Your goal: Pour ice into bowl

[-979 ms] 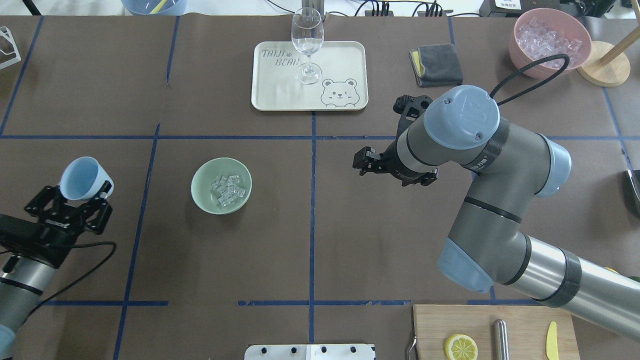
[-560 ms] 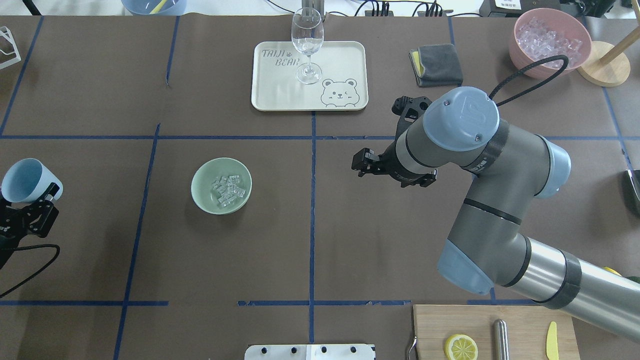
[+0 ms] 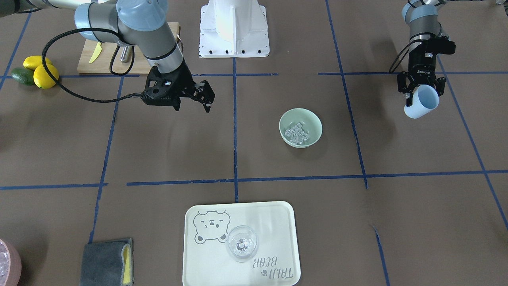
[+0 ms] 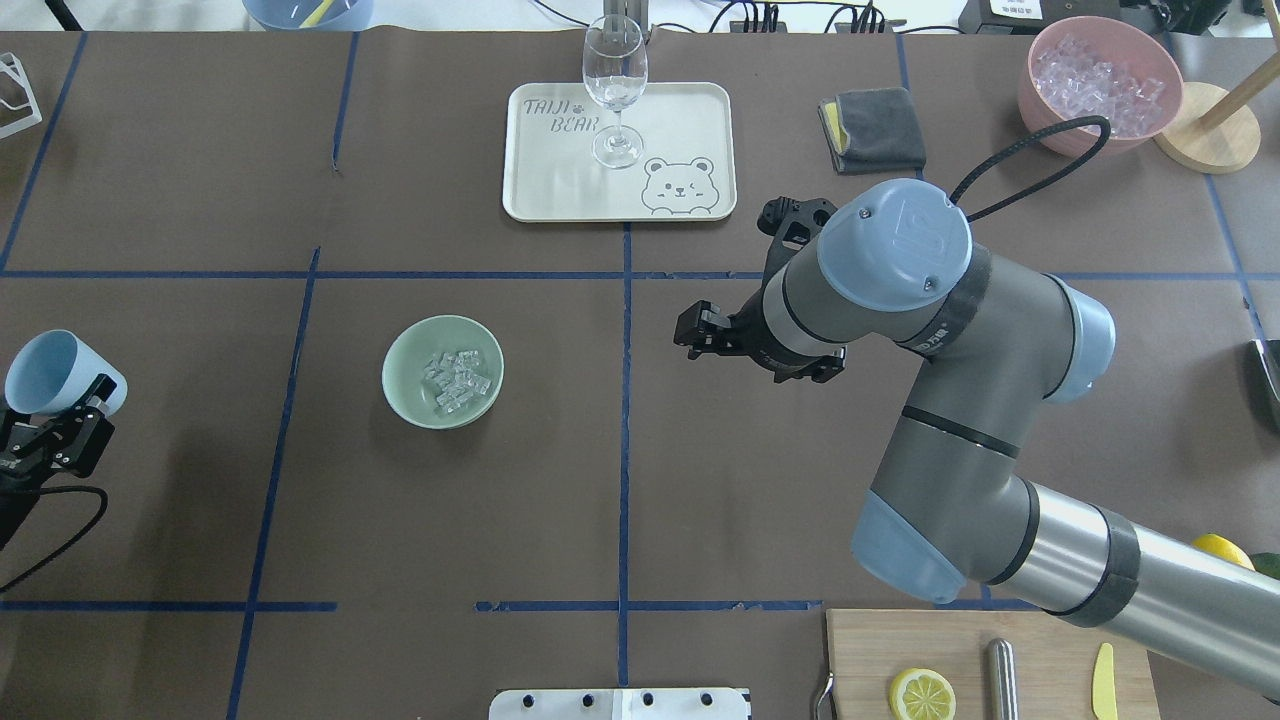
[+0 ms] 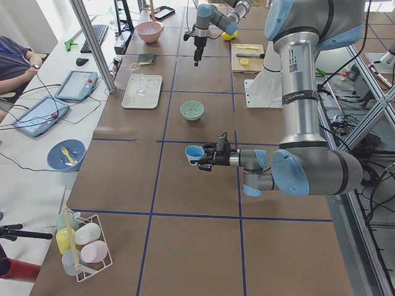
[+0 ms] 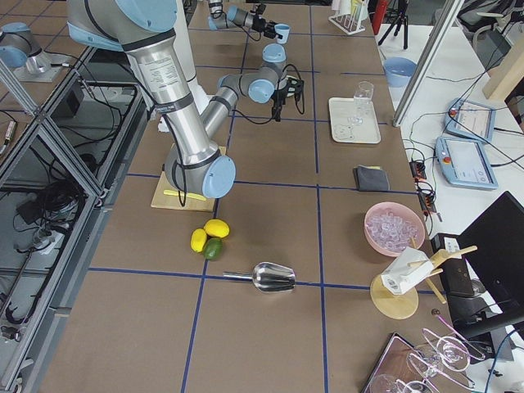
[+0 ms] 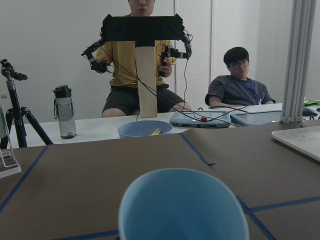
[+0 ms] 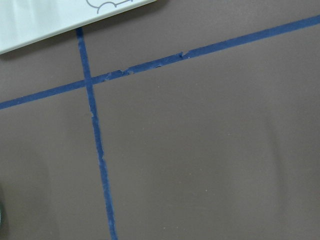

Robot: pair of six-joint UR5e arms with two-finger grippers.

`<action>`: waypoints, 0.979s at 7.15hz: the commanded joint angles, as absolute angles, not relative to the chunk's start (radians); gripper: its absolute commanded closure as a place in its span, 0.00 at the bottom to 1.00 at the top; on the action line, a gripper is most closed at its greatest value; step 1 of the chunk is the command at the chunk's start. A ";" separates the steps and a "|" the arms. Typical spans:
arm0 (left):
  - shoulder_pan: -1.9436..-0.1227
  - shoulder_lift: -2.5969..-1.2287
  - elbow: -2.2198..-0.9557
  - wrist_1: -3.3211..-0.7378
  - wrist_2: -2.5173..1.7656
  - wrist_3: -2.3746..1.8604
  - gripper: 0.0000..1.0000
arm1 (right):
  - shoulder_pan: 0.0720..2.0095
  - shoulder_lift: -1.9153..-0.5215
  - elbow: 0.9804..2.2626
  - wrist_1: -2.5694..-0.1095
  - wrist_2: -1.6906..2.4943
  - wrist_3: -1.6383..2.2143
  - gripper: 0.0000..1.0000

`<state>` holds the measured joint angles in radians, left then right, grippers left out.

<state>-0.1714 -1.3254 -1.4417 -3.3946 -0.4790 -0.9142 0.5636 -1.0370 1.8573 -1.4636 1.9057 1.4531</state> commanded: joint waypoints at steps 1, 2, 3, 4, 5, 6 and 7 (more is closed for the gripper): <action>-0.170 -1.387 -1.385 -3.332 -0.482 -0.963 1.00 | 0.539 -1.002 1.848 -1.463 1.899 1.494 0.00; -0.170 -1.394 -1.382 -3.294 -0.480 -0.962 1.00 | 0.535 -0.991 1.845 -1.463 1.898 1.496 0.00; -0.173 -1.391 -1.381 -3.289 -0.482 -0.959 1.00 | 0.529 -0.985 1.842 -1.463 1.898 1.505 0.00; -0.173 -1.388 -1.376 -3.287 -0.486 -0.960 1.00 | 0.517 -0.977 1.839 -1.463 1.891 1.523 0.00; -0.173 -1.388 -1.368 -3.287 -0.488 -0.960 1.00 | 0.508 -0.957 1.827 -1.463 1.872 1.526 0.00; -0.178 -1.384 -1.368 -3.289 -0.514 -0.966 1.00 | 0.505 -0.921 1.792 -1.463 1.868 1.534 0.00; -0.187 -1.384 -1.368 -3.289 -0.540 -0.968 0.91 | 0.500 -0.898 1.770 -1.463 1.868 1.548 0.00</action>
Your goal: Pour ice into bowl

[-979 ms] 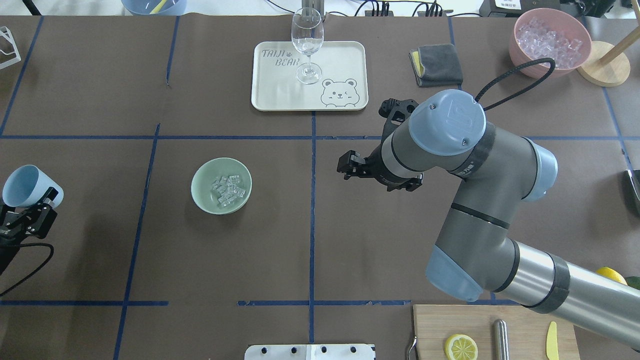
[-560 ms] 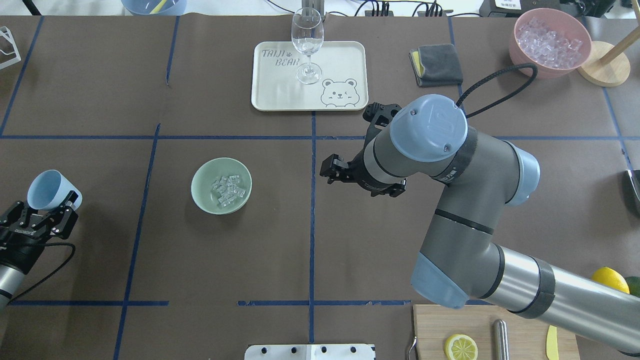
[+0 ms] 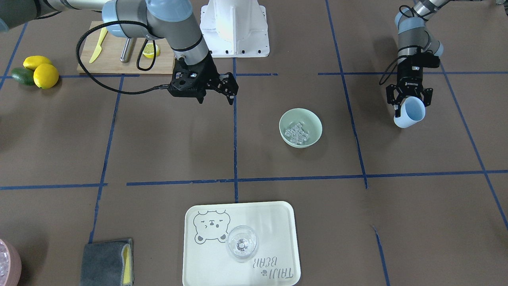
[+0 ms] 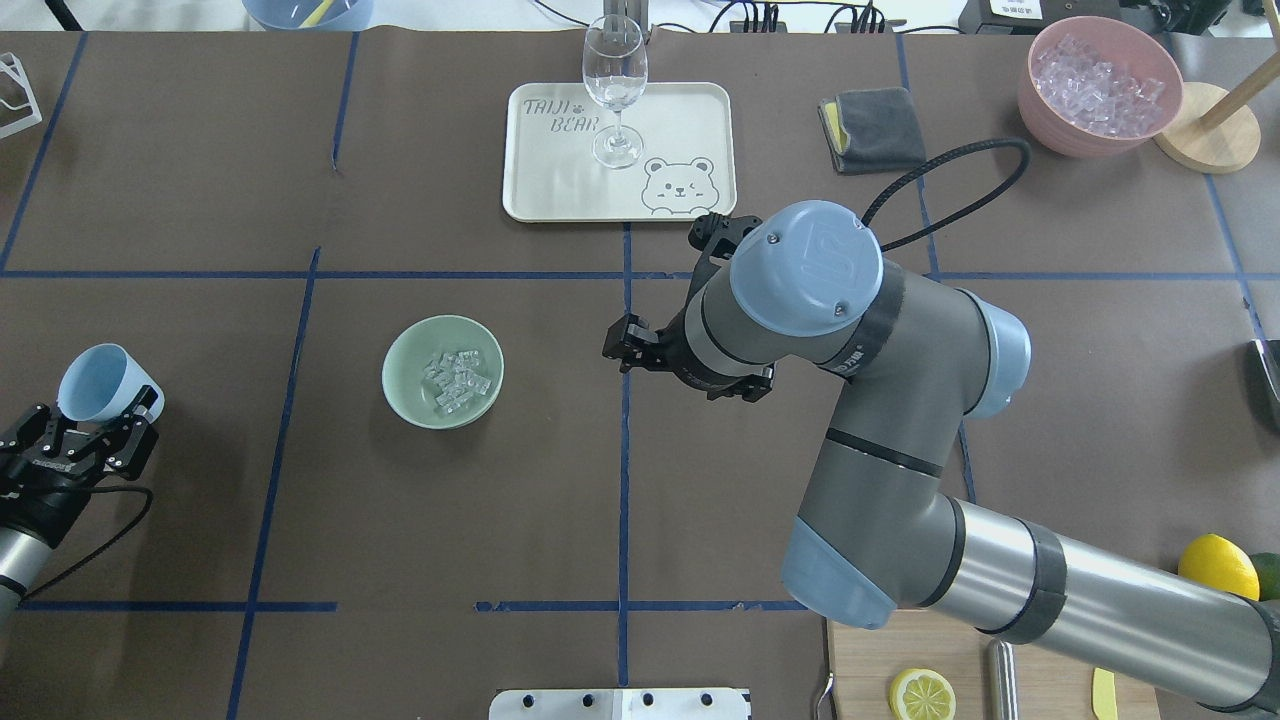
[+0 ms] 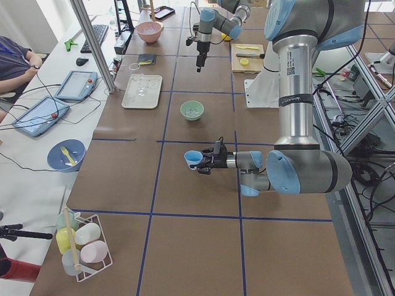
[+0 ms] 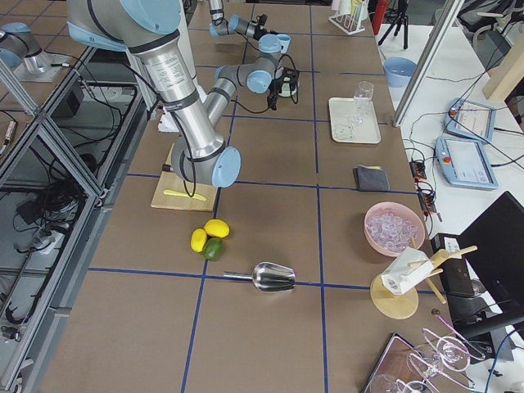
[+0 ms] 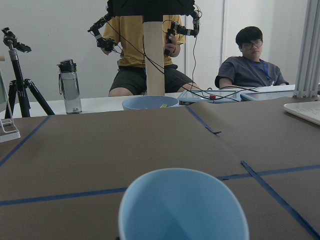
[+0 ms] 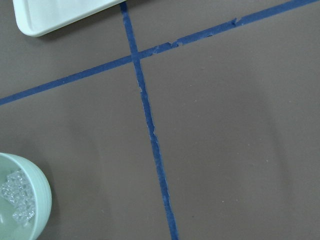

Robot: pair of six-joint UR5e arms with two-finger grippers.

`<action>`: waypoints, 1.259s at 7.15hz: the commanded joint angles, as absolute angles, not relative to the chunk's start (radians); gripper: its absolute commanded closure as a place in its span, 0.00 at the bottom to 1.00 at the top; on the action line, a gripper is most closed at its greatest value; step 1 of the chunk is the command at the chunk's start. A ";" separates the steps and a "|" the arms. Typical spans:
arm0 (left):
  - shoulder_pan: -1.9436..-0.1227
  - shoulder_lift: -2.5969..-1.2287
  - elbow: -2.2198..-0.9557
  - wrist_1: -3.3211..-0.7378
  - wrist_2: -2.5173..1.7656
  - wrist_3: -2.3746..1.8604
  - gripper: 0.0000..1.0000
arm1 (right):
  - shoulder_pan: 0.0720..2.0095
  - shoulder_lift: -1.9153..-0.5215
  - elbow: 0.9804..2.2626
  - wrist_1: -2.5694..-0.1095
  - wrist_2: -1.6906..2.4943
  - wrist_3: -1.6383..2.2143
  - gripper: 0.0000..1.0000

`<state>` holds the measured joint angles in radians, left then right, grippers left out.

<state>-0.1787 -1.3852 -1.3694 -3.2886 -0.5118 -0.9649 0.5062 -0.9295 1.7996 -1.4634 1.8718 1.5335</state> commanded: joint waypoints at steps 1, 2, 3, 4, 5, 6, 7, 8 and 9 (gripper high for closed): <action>-0.213 -1.385 -1.370 -3.293 -0.582 -0.969 0.69 | 0.497 -0.893 1.764 -1.463 1.868 1.548 0.00; -0.222 -1.378 -1.370 -3.296 -0.597 -0.963 0.01 | 0.495 -0.890 1.763 -1.463 1.868 1.548 0.00; -0.227 -1.371 -1.371 -3.297 -0.600 -0.959 0.00 | 0.492 -0.888 1.761 -1.463 1.867 1.548 0.00; -0.227 -1.368 -1.373 -3.300 -0.613 -0.959 0.00 | 0.489 -0.879 1.750 -1.463 1.867 1.546 0.00; -0.229 -1.368 -1.381 -3.300 -0.627 -0.959 0.00 | 0.486 -0.862 1.734 -1.463 1.850 1.546 0.00; -0.233 -1.367 -1.387 -3.301 -0.646 -0.959 0.00 | 0.482 -0.848 1.715 -1.463 1.838 1.546 0.00; -0.233 -1.361 -1.399 -3.303 -0.659 -0.959 0.00 | 0.480 -0.845 1.709 -1.463 1.838 1.546 0.00; -0.233 -1.339 -1.416 -3.303 -0.660 -0.959 0.00 | 0.479 -0.844 1.701 -1.462 1.838 1.545 0.00; -0.235 -1.338 -1.417 -3.303 -0.660 -0.959 0.00 | 0.469 -0.842 1.672 -1.407 1.832 1.549 0.00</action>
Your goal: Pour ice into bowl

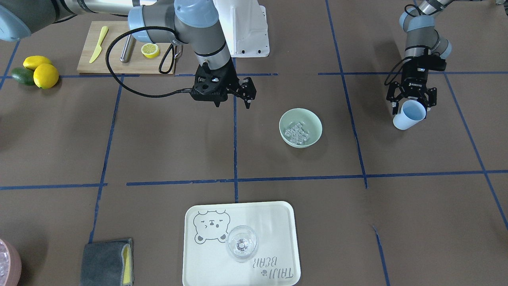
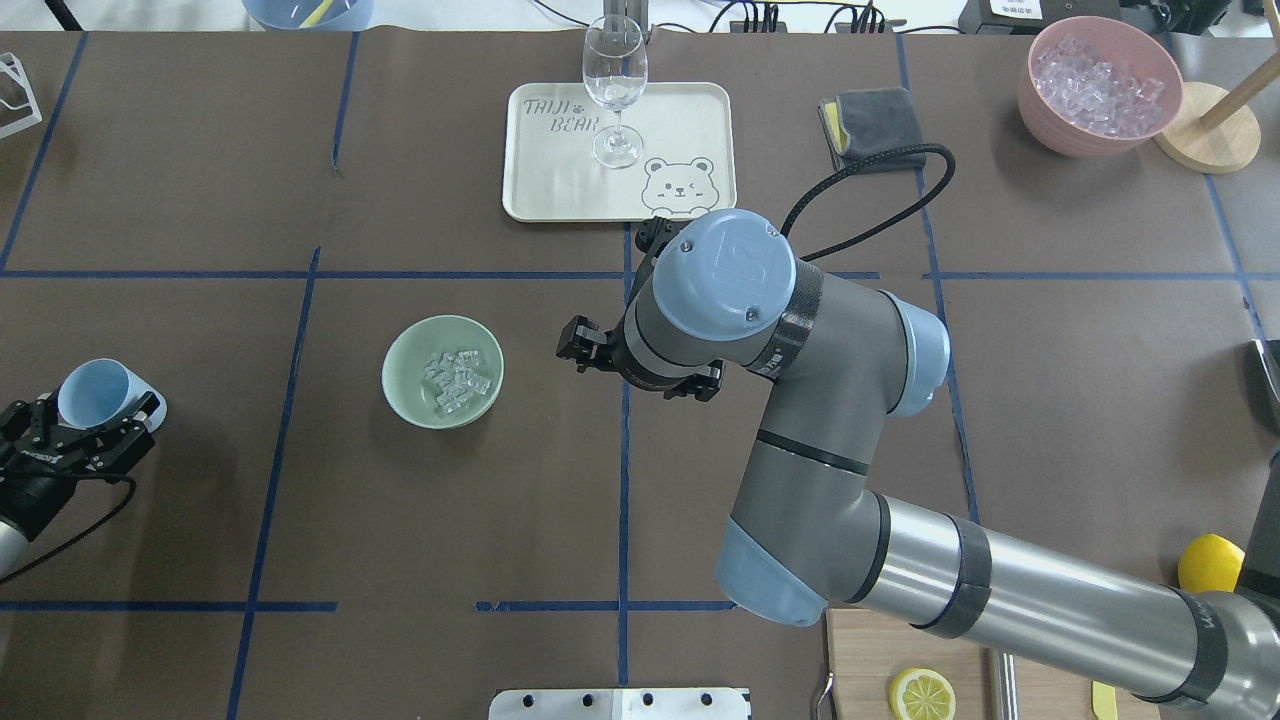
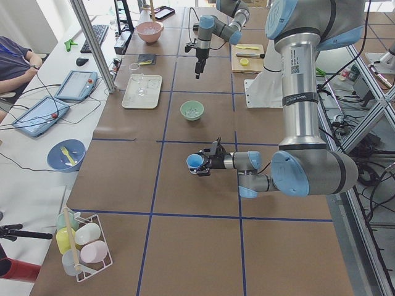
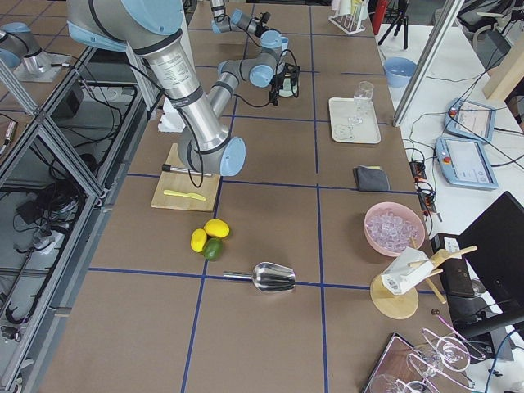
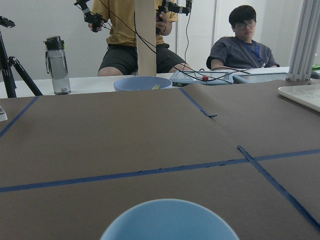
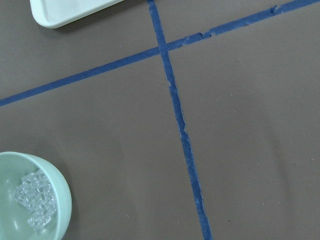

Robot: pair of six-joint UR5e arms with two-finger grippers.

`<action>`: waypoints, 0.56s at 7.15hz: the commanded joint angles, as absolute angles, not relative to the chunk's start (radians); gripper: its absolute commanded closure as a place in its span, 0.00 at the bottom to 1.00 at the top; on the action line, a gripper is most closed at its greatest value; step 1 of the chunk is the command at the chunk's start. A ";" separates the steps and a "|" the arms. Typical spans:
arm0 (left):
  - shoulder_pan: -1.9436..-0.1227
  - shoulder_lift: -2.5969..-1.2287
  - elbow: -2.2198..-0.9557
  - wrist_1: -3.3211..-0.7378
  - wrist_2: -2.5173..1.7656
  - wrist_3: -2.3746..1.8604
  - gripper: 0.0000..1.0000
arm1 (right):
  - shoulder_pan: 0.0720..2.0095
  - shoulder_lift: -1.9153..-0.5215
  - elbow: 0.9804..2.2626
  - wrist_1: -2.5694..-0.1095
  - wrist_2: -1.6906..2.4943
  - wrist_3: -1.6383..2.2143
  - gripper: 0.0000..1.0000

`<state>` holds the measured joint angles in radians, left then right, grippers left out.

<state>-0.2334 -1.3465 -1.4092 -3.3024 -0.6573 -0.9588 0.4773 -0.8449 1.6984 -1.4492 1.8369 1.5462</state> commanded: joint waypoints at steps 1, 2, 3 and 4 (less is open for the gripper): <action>-0.238 -1.338 -1.420 -3.301 -0.660 -0.959 0.00 | 0.463 -0.838 1.634 -1.360 1.821 1.568 0.00; -0.250 -1.338 -1.431 -3.301 -0.663 -0.957 0.00 | 0.459 -0.831 1.620 -1.355 1.818 1.568 0.00; -0.259 -1.338 -1.446 -3.297 -0.664 -0.956 0.00 | 0.456 -0.831 1.617 -1.356 1.809 1.568 0.00; -0.268 -1.318 -1.462 -3.293 -0.670 -0.953 0.00 | 0.453 -0.822 1.608 -1.356 1.807 1.568 0.00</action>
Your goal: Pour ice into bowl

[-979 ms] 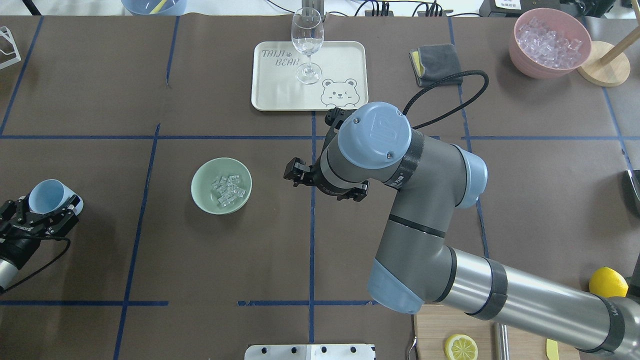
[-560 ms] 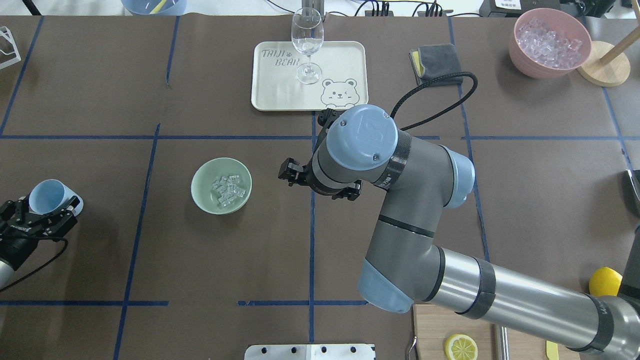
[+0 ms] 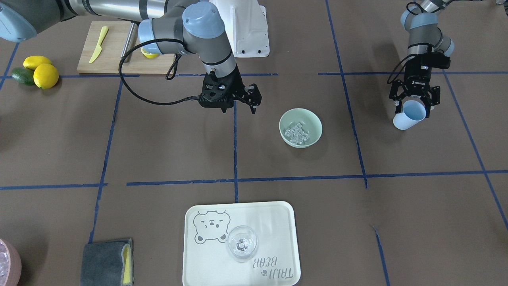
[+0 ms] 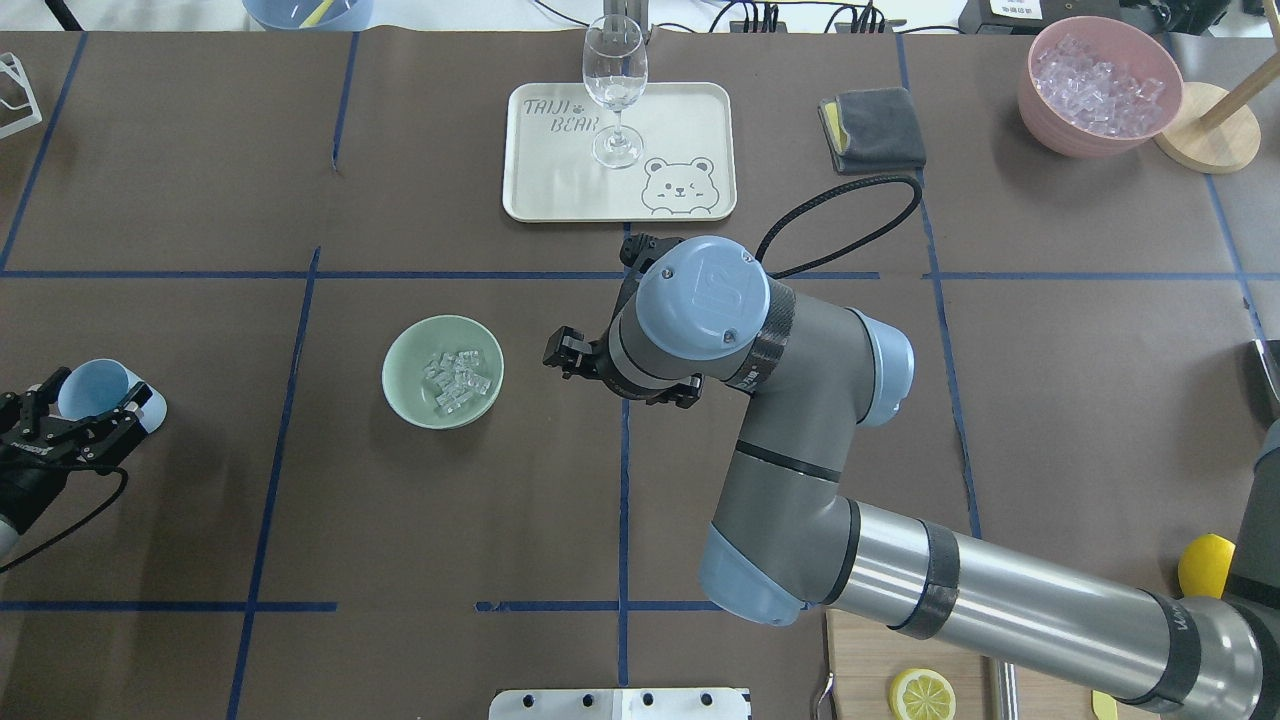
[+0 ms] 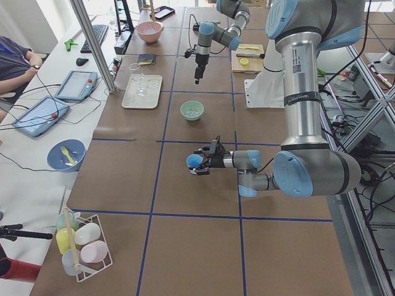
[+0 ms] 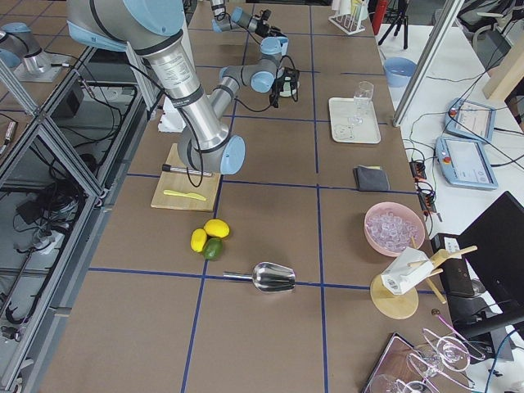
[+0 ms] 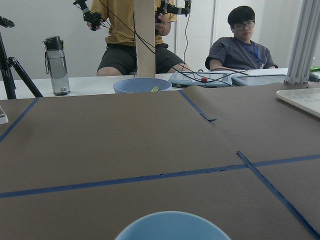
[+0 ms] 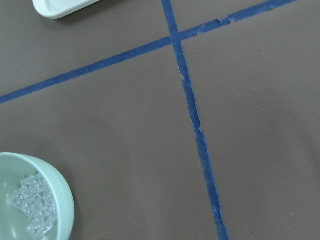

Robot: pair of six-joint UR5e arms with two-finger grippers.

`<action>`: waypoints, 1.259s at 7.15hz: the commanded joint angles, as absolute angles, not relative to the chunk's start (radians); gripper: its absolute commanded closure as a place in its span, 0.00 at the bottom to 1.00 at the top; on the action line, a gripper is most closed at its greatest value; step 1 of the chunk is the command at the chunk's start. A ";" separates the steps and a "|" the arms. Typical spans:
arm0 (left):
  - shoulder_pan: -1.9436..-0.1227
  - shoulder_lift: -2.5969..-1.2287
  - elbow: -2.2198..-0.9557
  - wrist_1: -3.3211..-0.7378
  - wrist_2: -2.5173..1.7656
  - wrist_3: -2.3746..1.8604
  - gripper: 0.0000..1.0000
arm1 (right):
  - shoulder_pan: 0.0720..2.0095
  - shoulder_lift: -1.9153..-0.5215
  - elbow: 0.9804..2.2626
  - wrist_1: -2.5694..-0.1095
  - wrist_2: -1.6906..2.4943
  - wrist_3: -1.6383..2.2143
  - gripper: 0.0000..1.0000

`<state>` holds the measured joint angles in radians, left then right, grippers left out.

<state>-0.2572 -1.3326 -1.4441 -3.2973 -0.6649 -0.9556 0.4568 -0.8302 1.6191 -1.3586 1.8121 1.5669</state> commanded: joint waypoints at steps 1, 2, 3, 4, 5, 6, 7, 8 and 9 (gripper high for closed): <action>-0.288 -1.284 -1.510 -3.286 -0.713 -0.950 0.00 | 0.449 -0.807 1.595 -1.356 1.806 1.569 0.00; -0.308 -1.270 -1.541 -3.286 -0.727 -0.921 0.00 | 0.443 -0.784 1.573 -1.356 1.805 1.569 0.00; -0.342 -1.266 -1.552 -3.284 -0.770 -0.904 0.00 | 0.439 -0.747 1.521 -1.355 1.804 1.569 0.00; -0.398 -1.266 -1.561 -3.284 -0.828 -0.849 0.00 | 0.428 -0.712 1.476 -1.353 1.775 1.571 0.00; -0.452 -1.266 -1.575 -3.263 -0.894 -0.822 0.00 | 0.420 -0.677 1.447 -1.354 1.757 1.572 0.00; -0.521 -1.264 -1.635 -3.179 -0.960 -0.774 0.00 | 0.419 -0.643 1.412 -1.355 1.753 1.575 0.00; -0.576 -1.258 -1.679 -3.110 -1.018 -0.744 0.00 | 0.419 -0.608 1.367 -1.344 1.746 1.574 0.00; -0.622 -1.256 -1.687 -3.084 -1.084 -0.715 0.00 | 0.419 -0.583 1.303 -1.292 1.735 1.574 0.00; -0.697 -1.256 -1.701 -3.054 -1.176 -0.689 0.00 | 0.419 -0.543 1.222 -1.252 1.726 1.574 0.00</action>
